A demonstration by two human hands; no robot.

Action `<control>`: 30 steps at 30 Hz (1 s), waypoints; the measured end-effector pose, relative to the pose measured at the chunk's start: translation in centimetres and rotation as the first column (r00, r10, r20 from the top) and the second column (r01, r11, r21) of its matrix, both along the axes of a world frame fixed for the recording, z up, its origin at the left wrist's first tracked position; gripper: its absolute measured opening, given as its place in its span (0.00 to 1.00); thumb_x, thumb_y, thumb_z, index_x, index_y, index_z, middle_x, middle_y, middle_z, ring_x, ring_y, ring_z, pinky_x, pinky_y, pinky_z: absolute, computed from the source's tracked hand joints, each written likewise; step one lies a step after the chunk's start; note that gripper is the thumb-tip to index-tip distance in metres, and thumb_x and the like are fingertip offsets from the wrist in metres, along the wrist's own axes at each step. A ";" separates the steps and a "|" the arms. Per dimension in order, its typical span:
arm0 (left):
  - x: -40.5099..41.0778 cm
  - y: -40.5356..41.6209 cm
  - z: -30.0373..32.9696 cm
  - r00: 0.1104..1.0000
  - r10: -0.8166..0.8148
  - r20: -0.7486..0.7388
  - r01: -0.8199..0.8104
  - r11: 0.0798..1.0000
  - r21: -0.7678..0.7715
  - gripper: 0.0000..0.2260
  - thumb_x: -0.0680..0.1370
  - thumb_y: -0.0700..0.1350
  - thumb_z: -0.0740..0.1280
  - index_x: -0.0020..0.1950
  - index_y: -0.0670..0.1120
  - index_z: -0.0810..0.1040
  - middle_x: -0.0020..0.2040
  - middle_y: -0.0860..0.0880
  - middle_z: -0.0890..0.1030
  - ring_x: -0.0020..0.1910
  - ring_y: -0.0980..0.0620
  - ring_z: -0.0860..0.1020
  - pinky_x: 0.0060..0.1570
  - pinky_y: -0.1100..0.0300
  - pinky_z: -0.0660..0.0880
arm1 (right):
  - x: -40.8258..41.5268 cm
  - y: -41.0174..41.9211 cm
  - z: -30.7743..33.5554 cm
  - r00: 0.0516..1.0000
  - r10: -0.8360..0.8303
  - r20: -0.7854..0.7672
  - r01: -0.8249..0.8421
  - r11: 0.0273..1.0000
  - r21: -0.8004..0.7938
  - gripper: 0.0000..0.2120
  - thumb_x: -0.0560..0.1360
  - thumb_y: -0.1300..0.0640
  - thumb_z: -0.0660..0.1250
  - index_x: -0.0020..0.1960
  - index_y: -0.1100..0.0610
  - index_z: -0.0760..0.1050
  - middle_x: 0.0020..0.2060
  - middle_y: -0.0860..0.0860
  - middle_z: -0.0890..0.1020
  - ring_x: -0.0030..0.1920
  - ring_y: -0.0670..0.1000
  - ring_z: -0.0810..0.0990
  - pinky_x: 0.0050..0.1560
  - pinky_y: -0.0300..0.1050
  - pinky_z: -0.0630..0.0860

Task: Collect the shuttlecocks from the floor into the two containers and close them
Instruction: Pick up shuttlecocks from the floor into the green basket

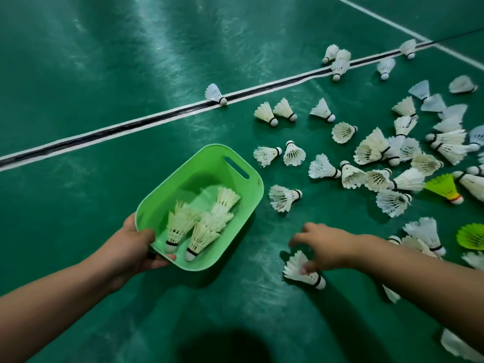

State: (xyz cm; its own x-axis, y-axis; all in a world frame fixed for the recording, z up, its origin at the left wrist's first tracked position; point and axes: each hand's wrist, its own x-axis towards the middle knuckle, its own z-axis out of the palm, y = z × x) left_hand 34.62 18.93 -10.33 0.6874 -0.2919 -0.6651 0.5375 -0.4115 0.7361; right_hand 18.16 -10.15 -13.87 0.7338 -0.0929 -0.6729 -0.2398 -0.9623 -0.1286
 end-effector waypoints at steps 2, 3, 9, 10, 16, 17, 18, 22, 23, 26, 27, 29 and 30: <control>-0.1 -0.4 0.1 0.999 -0.033 0.018 0.033 0.999 0.005 0.23 0.76 0.29 0.54 0.65 0.51 0.68 0.54 0.40 0.82 0.45 0.40 0.83 0.39 0.46 0.82 | -0.9 0.5 -1.6 0.987 0.114 -0.109 -0.111 0.993 0.036 0.27 0.71 0.48 0.71 0.67 0.47 0.68 0.67 0.54 0.64 0.66 0.57 0.67 0.61 0.49 0.69; -0.2 -0.6 0.1 0.999 -0.040 0.020 0.040 0.999 0.008 0.23 0.76 0.29 0.54 0.65 0.51 0.68 0.56 0.40 0.82 0.47 0.39 0.83 0.42 0.44 0.81 | -1.0 1.0 -2.0 0.983 0.152 -0.101 -0.152 0.988 0.007 0.24 0.72 0.51 0.70 0.67 0.49 0.68 0.68 0.55 0.63 0.66 0.57 0.67 0.60 0.49 0.70; -1.1 -1.1 -0.6 1.000 -0.021 0.002 0.021 1.000 0.017 0.24 0.77 0.31 0.53 0.66 0.55 0.66 0.58 0.43 0.80 0.51 0.36 0.82 0.52 0.37 0.77 | 1.7 0.8 3.1 0.934 0.177 -0.311 -0.188 0.982 -0.003 0.16 0.72 0.46 0.69 0.54 0.54 0.77 0.46 0.52 0.79 0.43 0.51 0.74 0.42 0.43 0.69; -1.4 -1.2 -0.5 1.000 -0.027 0.009 0.027 0.999 0.021 0.24 0.78 0.31 0.53 0.65 0.56 0.66 0.57 0.44 0.80 0.51 0.37 0.82 0.52 0.37 0.77 | 2.3 0.7 5.1 0.949 0.143 -0.282 -0.121 0.988 0.093 0.11 0.71 0.45 0.70 0.48 0.51 0.78 0.40 0.48 0.79 0.39 0.48 0.73 0.39 0.42 0.68; -2.7 -1.7 -1.0 1.000 -0.026 0.011 0.026 1.000 0.002 0.30 0.76 0.31 0.56 0.69 0.61 0.66 0.57 0.43 0.81 0.52 0.36 0.82 0.48 0.41 0.80 | 6.8 3.0 7.6 0.722 -0.497 0.481 0.247 0.835 0.491 0.14 0.73 0.50 0.68 0.38 0.61 0.75 0.28 0.51 0.71 0.31 0.49 0.67 0.31 0.43 0.60; -2.7 -1.8 -1.3 1.000 -0.021 -0.005 0.021 1.000 -0.007 0.32 0.76 0.31 0.56 0.72 0.61 0.62 0.59 0.44 0.80 0.51 0.37 0.82 0.45 0.44 0.81 | 7.6 3.5 6.6 0.688 -0.472 0.550 0.261 0.869 0.419 0.15 0.74 0.49 0.68 0.36 0.60 0.72 0.28 0.50 0.71 0.32 0.50 0.68 0.31 0.44 0.59; -2.8 -1.9 -1.4 1.000 -0.021 -0.023 0.020 1.000 -0.016 0.33 0.76 0.31 0.57 0.74 0.61 0.60 0.62 0.44 0.79 0.50 0.38 0.83 0.42 0.47 0.82 | 8.3 3.9 5.6 0.701 -0.417 0.578 0.260 0.905 0.337 0.16 0.75 0.49 0.67 0.35 0.57 0.69 0.29 0.49 0.71 0.34 0.52 0.70 0.32 0.45 0.61; -2.7 -2.0 -2.5 0.998 -0.021 -0.066 0.019 0.999 -0.043 0.34 0.75 0.30 0.58 0.73 0.61 0.62 0.65 0.44 0.76 0.49 0.40 0.83 0.43 0.47 0.82 | 10.3 5.7 1.5 0.789 -0.291 0.541 0.242 0.957 0.162 0.08 0.78 0.50 0.62 0.43 0.53 0.73 0.44 0.51 0.81 0.45 0.54 0.78 0.40 0.44 0.71; -2.7 -2.0 -2.7 0.997 -0.019 -0.072 0.016 0.999 -0.041 0.33 0.75 0.30 0.59 0.73 0.60 0.62 0.65 0.44 0.76 0.50 0.39 0.83 0.43 0.46 0.82 | 10.5 6.2 0.6 0.808 -0.308 0.502 0.244 0.951 0.190 0.08 0.78 0.51 0.62 0.47 0.55 0.75 0.48 0.51 0.82 0.45 0.52 0.78 0.43 0.44 0.74; -2.6 -2.1 -3.3 0.998 -0.010 -0.064 0.007 0.999 -0.039 0.32 0.75 0.30 0.59 0.73 0.58 0.64 0.67 0.45 0.74 0.51 0.38 0.82 0.39 0.50 0.82 | 11.0 7.2 -0.9 0.872 -0.370 0.320 0.237 0.891 0.386 0.15 0.79 0.53 0.62 0.62 0.58 0.73 0.58 0.54 0.80 0.50 0.52 0.77 0.49 0.42 0.72; -2.5 -2.1 -3.2 0.998 -0.006 -0.061 0.004 0.999 -0.033 0.31 0.75 0.30 0.59 0.73 0.58 0.65 0.67 0.44 0.74 0.51 0.38 0.82 0.37 0.51 0.82 | 11.1 7.4 -1.1 0.887 -0.369 0.277 0.232 0.875 0.424 0.17 0.79 0.53 0.61 0.64 0.59 0.72 0.59 0.56 0.79 0.51 0.52 0.77 0.49 0.41 0.70; -2.3 -2.0 -3.1 0.999 -0.017 -0.044 0.017 1.000 -0.007 0.30 0.76 0.31 0.58 0.71 0.57 0.66 0.62 0.41 0.78 0.50 0.37 0.82 0.36 0.51 0.82 | 11.3 8.0 -1.3 0.912 -0.321 0.255 0.199 0.891 0.408 0.17 0.80 0.52 0.58 0.63 0.62 0.72 0.58 0.58 0.78 0.51 0.53 0.76 0.47 0.42 0.69; -2.2 -2.1 -3.0 0.999 -0.039 -0.031 0.040 0.999 0.021 0.28 0.76 0.32 0.58 0.70 0.57 0.68 0.58 0.40 0.80 0.48 0.38 0.83 0.37 0.50 0.82 | 11.4 8.1 -1.3 0.922 -0.273 0.275 0.164 0.919 0.359 0.17 0.81 0.50 0.56 0.61 0.62 0.72 0.56 0.58 0.78 0.52 0.55 0.76 0.47 0.44 0.70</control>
State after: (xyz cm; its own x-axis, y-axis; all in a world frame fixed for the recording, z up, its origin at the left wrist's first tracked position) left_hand 32.42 16.84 -13.34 0.6547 -0.3032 -0.6924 0.5429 -0.4487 0.7099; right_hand 29.57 -2.09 -15.18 0.8973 -0.0930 -0.4314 -0.3341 -0.7817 -0.5265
